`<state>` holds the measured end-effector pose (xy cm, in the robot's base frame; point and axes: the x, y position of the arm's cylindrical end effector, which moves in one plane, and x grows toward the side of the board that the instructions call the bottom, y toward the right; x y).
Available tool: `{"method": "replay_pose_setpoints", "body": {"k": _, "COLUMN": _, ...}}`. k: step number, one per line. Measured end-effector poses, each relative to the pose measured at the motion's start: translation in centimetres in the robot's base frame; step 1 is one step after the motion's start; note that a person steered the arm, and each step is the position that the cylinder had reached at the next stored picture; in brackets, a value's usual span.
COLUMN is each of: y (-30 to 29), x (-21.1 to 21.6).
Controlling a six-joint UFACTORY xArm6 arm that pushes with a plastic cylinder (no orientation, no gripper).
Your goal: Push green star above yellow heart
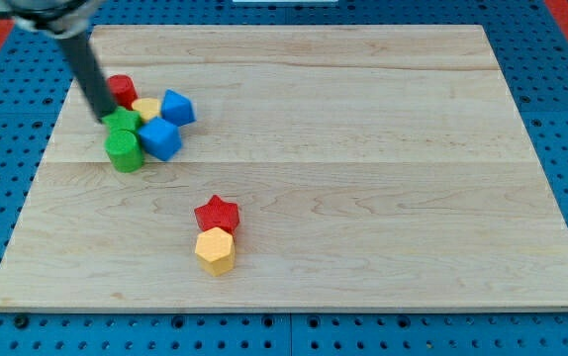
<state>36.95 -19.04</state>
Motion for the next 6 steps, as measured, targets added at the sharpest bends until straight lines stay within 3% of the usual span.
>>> {"method": "replay_pose_setpoints", "body": {"k": 2, "y": 11.6, "x": -0.9}}
{"method": "replay_pose_setpoints", "body": {"k": 6, "y": 0.6, "x": 0.3}}
